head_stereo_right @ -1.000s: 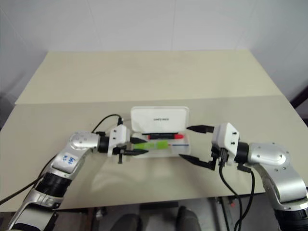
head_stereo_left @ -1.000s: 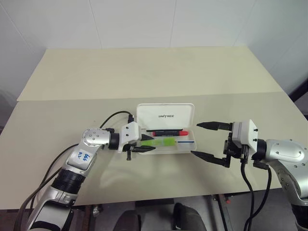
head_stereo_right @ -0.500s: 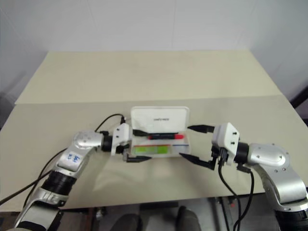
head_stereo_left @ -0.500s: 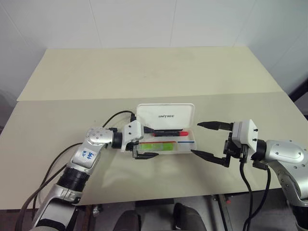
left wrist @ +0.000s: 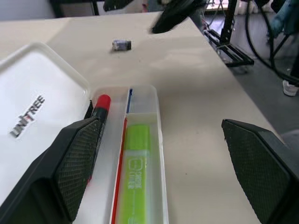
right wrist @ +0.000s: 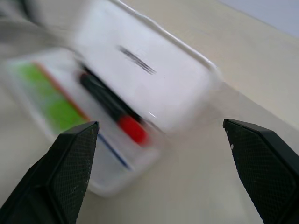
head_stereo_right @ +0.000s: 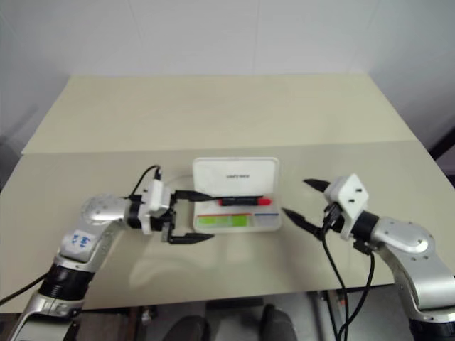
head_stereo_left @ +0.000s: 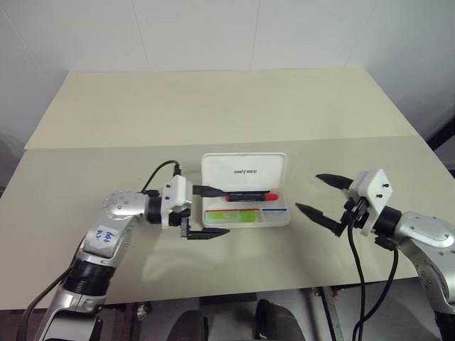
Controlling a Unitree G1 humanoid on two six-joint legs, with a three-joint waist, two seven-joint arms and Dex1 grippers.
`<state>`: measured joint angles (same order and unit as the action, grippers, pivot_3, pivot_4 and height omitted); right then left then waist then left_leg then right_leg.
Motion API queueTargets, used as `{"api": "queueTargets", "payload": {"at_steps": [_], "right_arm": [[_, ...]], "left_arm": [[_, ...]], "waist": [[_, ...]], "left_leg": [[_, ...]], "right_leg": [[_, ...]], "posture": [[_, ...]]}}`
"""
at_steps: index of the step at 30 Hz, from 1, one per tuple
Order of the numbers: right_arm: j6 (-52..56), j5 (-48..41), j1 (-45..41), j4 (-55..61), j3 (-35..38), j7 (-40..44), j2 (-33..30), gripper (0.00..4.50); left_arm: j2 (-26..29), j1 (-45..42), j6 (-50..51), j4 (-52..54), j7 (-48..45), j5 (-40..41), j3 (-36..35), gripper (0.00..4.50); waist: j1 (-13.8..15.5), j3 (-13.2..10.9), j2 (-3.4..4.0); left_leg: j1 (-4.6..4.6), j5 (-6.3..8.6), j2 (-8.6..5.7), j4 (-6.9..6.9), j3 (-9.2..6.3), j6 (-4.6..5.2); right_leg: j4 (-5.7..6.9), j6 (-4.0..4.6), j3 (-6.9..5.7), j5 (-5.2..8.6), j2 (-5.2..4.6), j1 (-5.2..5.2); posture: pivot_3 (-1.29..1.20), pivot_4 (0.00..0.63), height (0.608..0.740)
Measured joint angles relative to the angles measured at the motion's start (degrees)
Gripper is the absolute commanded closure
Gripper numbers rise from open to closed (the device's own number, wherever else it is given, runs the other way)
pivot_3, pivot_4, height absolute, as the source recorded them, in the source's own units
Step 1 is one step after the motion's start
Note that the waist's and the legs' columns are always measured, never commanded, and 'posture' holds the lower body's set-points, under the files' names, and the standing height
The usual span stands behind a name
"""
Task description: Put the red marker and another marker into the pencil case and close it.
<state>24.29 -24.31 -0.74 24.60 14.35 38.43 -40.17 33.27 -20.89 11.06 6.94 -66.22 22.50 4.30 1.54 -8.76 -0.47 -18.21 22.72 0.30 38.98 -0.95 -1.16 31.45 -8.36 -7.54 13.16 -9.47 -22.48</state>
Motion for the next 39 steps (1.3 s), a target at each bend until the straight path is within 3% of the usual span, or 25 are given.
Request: {"api": "queueTargets", "payload": {"at_steps": [4, 12, 22, 28, 31, 39], "right_arm": [[2.6, 2.4, 1.7, -0.1, 3.3, -8.3, 3.7, 0.0], [3.5, 4.1, 2.2, -5.6, 6.2, -15.4, 8.3, 0.0], [-3.6, 9.0, -5.2, -21.8, 3.9, -16.6, 9.9, 0.0], [-7.9, 11.0, -9.8, -30.5, 1.7, -16.6, 11.2, 0.0], [-9.2, 11.3, -11.5, -33.9, 1.1, -16.3, 11.6, 0.56], [-10.7, 13.1, -13.8, -37.4, -0.2, -18.0, 11.8, 3.36]], "left_arm": [[1.9, 1.7, 0.0, 1.1, -0.4, 0.7, -1.5, 0.02], [3.7, 1.3, -0.2, 0.4, -1.7, 1.0, -3.4, 0.02], [9.9, 0.5, -0.1, -1.0, -4.8, 2.2, -7.3, 0.02], [10.6, 0.5, 0.1, -1.0, -4.7, 2.3, -8.3, 0.02], [10.8, 0.9, 0.3, -1.0, -4.5, 2.3, -8.6, 0.0], [12.1, 1.1, 0.3, -0.8, -4.4, 2.3, -10.2, 0.0]], "waist": [[0.1, 0.0, 0.02], [-0.2, 0.0, 0.04], [-0.5, -0.1, 0.18], [-0.5, -0.1, 0.21], [-0.7, -0.1, 0.22], [-0.8, -0.1, 0.16]], "left_leg": [[0.0, 0.01, -0.01, 0.0, 0.0, 0.01], [0.02, 0.06, -0.01, -0.03, 0.03, 0.1], [0.06, 0.07, 0.0, -0.09, 0.09, 0.12], [0.05, 0.08, 0.0, -0.1, 0.09, 0.13], [0.06, 0.08, 0.0, -0.11, 0.09, 0.13], [0.06, 0.08, 0.02, -0.05, 0.09, 0.13]], "right_leg": [[0.01, 0.02, 0.01, -0.01, 0.0, 0.0], [0.01, 0.04, 0.04, -0.02, 0.01, -0.01], [-0.01, 0.05, 0.06, -0.02, 0.01, -0.04], [0.0, 0.05, 0.05, -0.02, 0.01, -0.04], [0.0, 0.05, 0.05, -0.02, 0.01, -0.04], [0.01, 0.05, 0.06, -0.02, 0.01, -0.01]], "posture": [[0.0, 0.15, 0.74], [0.0, 0.15, 0.74], [0.0, 0.15, 0.74], [0.0, 0.15, 0.74], [0.0, 0.15, 0.74], [0.0, 0.15, 0.74]]}}
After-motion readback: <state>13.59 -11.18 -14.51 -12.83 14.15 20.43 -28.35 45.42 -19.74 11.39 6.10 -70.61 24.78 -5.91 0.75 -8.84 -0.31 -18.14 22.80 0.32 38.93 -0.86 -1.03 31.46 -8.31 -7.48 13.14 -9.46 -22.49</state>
